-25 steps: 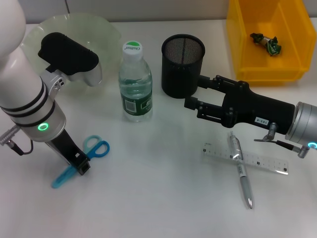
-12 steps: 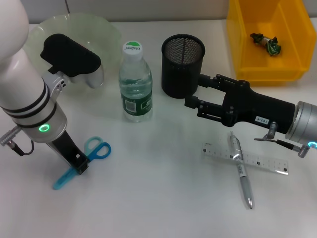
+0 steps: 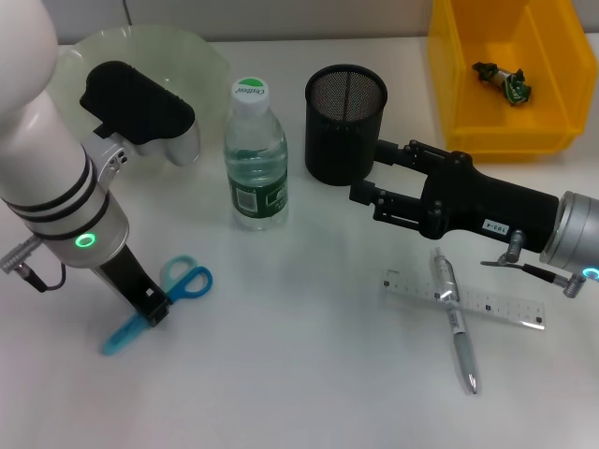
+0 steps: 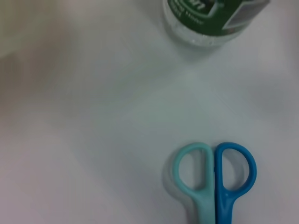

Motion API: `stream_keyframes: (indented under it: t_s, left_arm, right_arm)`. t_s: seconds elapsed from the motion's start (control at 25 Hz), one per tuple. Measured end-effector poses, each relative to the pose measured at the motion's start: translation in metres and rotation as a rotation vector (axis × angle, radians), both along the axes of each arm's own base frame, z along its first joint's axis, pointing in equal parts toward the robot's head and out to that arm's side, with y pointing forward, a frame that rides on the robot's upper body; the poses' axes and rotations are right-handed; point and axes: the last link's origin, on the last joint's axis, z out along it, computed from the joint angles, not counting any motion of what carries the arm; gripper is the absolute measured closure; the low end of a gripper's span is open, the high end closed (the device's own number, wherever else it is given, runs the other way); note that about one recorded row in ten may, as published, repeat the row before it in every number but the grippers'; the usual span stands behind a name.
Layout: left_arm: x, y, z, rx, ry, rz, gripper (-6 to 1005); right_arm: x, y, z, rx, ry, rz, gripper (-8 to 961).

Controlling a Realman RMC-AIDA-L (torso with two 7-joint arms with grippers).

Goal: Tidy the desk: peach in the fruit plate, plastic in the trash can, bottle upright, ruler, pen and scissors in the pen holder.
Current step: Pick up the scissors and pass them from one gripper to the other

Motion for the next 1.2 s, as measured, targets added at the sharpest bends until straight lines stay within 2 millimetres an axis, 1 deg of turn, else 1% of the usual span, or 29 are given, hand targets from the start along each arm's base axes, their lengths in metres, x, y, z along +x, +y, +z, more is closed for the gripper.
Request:
stream_keyframes:
  t_s: [0.24, 0.36, 0.64, 0.72, 0.88, 1.04, 1.2]
  left_arm:
    - [0.008, 0.000, 0.003, 0.006, -0.013, -0.026, 769]
    - [0.016, -0.001, 0.007, 0.011, -0.039, -0.047, 767]
    - [0.038, -0.009, 0.023, 0.046, -0.128, -0.139, 763]
    - [0.045, -0.013, 0.030, 0.077, -0.175, -0.185, 762]
    - [0.048, -0.014, 0.036, 0.108, -0.238, -0.214, 760]
    - [0.049, -0.017, 0.046, 0.169, -0.378, -0.251, 758]
    - [0.046, -0.023, 0.056, 0.214, -0.501, -0.291, 756]
  right_arm:
    - [0.000, 0.000, 0.001, 0.003, 0.004, -0.003, 212]
    - [0.001, 0.000, 0.003, 0.021, 0.016, -0.012, 212]
    - [0.004, -0.003, 0.011, 0.053, 0.062, -0.021, 213]
    - [0.004, -0.007, 0.018, 0.076, 0.105, -0.023, 213]
    - [0.005, -0.010, 0.023, 0.096, 0.147, -0.027, 213]
    - [0.004, -0.016, 0.026, 0.082, 0.186, -0.017, 212]
    - [0.003, -0.019, 0.027, 0.075, 0.200, -0.012, 212]
